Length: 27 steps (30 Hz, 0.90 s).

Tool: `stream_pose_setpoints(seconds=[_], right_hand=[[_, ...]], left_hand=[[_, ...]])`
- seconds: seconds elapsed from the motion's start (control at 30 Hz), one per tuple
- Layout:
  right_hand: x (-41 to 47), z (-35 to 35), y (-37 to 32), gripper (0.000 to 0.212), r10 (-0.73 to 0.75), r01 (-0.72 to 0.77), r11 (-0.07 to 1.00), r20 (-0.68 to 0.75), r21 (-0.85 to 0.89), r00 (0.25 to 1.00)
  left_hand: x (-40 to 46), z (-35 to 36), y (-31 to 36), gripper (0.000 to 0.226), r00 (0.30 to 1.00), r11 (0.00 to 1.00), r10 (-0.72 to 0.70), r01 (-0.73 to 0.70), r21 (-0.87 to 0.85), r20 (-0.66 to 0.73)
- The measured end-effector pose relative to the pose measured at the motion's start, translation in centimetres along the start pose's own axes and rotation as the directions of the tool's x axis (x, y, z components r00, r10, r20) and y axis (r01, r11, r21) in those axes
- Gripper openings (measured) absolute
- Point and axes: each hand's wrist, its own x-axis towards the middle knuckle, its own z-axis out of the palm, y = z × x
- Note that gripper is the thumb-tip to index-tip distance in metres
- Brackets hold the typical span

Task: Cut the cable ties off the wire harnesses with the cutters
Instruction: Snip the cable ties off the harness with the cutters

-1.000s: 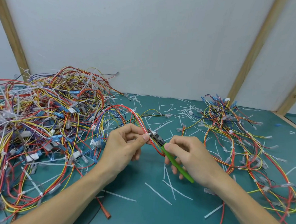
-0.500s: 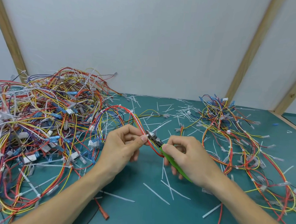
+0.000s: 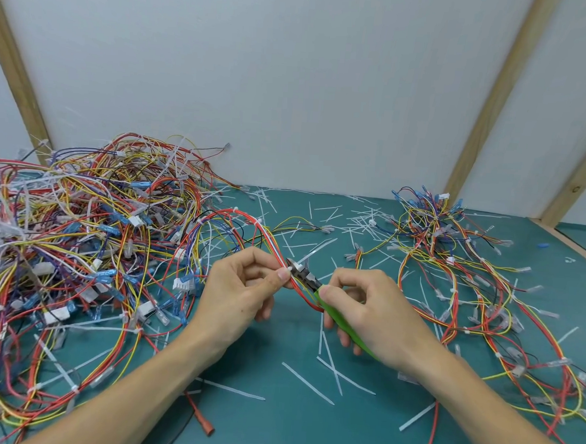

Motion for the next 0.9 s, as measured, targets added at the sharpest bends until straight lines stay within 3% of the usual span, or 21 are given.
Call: stream_pose_setpoints(seconds=[0.47, 0.77, 0.9], right_hand=[[0.0, 0.04, 0.12, 0.03, -0.003, 0.003, 1.0, -0.005, -0.025, 1.0], [0.24, 0.19, 0.5, 0.029, -0.015, 0.015, 1.0, -0.008, -0.006, 1.0], [0.87, -0.02, 0.63, 0.034, -0.005, 0.015, 0.995, -0.101, 0.094, 0.995]], left_hand=[[-0.08, 0.07, 0.17, 0.031, 1.0, 1.0, 0.001, -0.001, -0.003, 0.01], [0.01, 0.05, 0.0, 0.013, 1.0, 1.0, -0.001, 0.001, 0.004, 0.002], [0.05, -0.07, 0.07, 0.015, 1.0, 0.999, -0.026, 0.026, -0.046, 0.009]])
